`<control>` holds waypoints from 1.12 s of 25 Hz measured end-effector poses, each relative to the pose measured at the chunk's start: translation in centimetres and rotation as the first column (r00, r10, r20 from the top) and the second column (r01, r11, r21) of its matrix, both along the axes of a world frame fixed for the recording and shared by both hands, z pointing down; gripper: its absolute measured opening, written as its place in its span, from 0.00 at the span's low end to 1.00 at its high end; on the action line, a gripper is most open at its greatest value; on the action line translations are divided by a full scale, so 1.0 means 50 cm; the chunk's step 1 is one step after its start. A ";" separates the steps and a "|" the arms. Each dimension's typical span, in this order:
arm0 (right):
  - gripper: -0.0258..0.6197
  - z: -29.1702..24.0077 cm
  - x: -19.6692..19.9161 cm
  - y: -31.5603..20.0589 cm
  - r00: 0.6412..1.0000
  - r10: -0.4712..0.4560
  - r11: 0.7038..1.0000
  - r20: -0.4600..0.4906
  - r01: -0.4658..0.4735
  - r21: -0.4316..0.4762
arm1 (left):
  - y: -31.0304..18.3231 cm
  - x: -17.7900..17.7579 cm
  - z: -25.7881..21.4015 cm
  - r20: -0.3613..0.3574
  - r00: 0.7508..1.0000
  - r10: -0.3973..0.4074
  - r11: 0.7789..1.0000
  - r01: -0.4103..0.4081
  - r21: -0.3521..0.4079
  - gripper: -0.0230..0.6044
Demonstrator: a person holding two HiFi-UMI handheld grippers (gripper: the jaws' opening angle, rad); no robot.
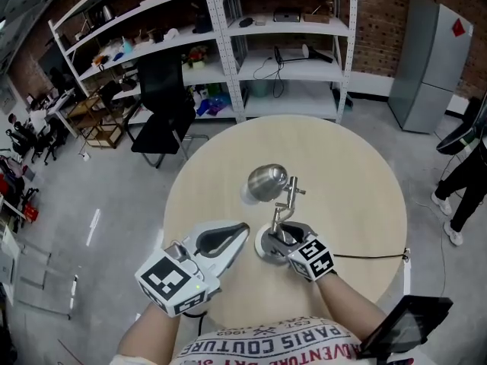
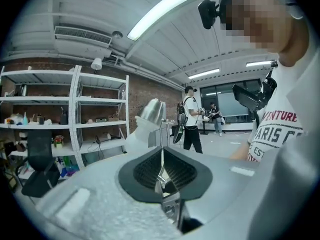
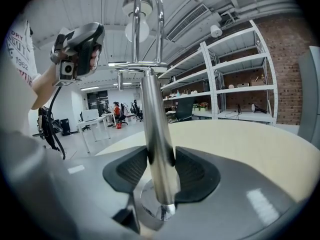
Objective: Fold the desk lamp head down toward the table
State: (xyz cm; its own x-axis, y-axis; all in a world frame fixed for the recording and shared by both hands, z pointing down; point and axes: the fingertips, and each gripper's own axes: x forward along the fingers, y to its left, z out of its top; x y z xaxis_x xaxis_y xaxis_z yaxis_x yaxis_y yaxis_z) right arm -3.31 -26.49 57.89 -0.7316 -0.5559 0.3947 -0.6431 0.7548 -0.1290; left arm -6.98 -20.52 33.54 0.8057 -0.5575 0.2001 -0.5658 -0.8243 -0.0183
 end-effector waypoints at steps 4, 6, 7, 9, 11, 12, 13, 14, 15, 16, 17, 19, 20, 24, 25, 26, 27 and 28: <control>0.31 0.014 -0.003 -0.007 1.000 -0.003 1.000 0.000 0.003 0.007 | -0.014 0.015 -0.044 0.036 0.999 0.018 0.997 -0.021 0.069 0.13; 0.31 0.020 -0.003 -0.005 1.000 -0.004 1.000 -0.007 0.004 0.008 | -0.021 0.024 -0.064 0.057 0.998 0.031 0.995 -0.036 0.091 0.20; 0.31 0.020 -0.003 -0.004 1.000 -0.006 1.000 -0.009 0.006 0.009 | -0.023 0.028 -0.076 0.066 0.997 0.037 0.994 -0.044 0.100 0.24; 0.31 0.016 -0.003 -0.001 1.000 -0.007 1.000 -0.012 0.007 0.009 | -0.031 0.035 -0.103 0.085 0.995 0.044 0.991 -0.054 0.121 0.31; 0.31 0.009 -0.002 -0.002 1.000 -0.006 1.000 -0.011 0.006 0.009 | -0.046 0.041 -0.128 0.113 0.993 0.042 0.988 -0.058 0.143 0.34; 0.31 0.007 -0.001 -0.003 1.000 -0.006 1.000 -0.010 0.006 0.008 | -0.056 0.046 -0.136 0.129 0.991 0.041 0.987 -0.061 0.149 0.35; 0.31 0.006 0.000 -0.005 1.000 -0.005 1.000 -0.009 0.005 0.008 | -0.066 0.052 -0.141 0.145 0.989 0.042 0.987 -0.063 0.149 0.36; 0.31 0.006 0.001 -0.006 1.000 -0.005 1.000 -0.006 0.005 0.009 | -0.078 0.059 -0.145 0.159 0.986 0.041 0.987 -0.065 0.149 0.38; 0.31 0.006 0.002 -0.008 1.000 -0.004 1.000 -0.003 0.004 0.009 | -0.089 0.065 -0.149 0.170 0.985 0.040 0.986 -0.066 0.152 0.38; 0.31 0.007 0.001 -0.008 1.000 -0.001 1.000 0.001 0.001 0.010 | -0.098 0.071 -0.152 0.181 0.983 0.039 0.986 -0.068 0.154 0.38; 0.31 0.009 0.000 -0.008 1.000 0.002 1.000 0.003 -0.002 0.011 | -0.104 0.076 -0.153 0.194 0.980 0.041 0.986 -0.072 0.153 0.38; 0.31 0.013 -0.003 -0.009 1.000 0.006 1.000 0.005 -0.006 0.012 | -0.110 0.086 -0.149 0.228 0.972 0.052 0.985 -0.087 0.148 0.41; 0.31 0.014 -0.005 -0.009 1.000 0.006 1.000 0.006 -0.007 0.013 | -0.111 0.092 -0.147 0.244 0.968 0.058 0.984 -0.096 0.147 0.41; 0.31 0.015 -0.010 -0.010 1.000 0.004 1.000 0.008 -0.004 0.014 | -0.117 0.104 -0.135 0.296 0.953 0.066 0.980 -0.117 0.159 0.41; 0.31 0.016 -0.011 -0.011 1.000 0.003 1.000 0.008 -0.003 0.015 | -0.119 0.105 -0.132 0.307 0.950 0.064 0.978 -0.121 0.170 0.41; 0.31 0.016 -0.012 -0.011 1.000 0.002 1.000 0.009 -0.002 0.017 | -0.119 0.106 -0.131 0.313 0.948 0.062 0.976 -0.123 0.180 0.41; 0.31 0.016 -0.013 -0.011 1.000 0.001 1.000 0.010 -0.001 0.018 | -0.118 0.107 -0.129 0.316 0.947 0.061 0.974 -0.125 0.186 0.41; 0.31 0.017 -0.013 -0.010 1.000 0.001 1.000 0.010 -0.001 0.018 | -0.117 0.107 -0.127 0.316 0.947 0.063 0.974 -0.127 0.186 0.41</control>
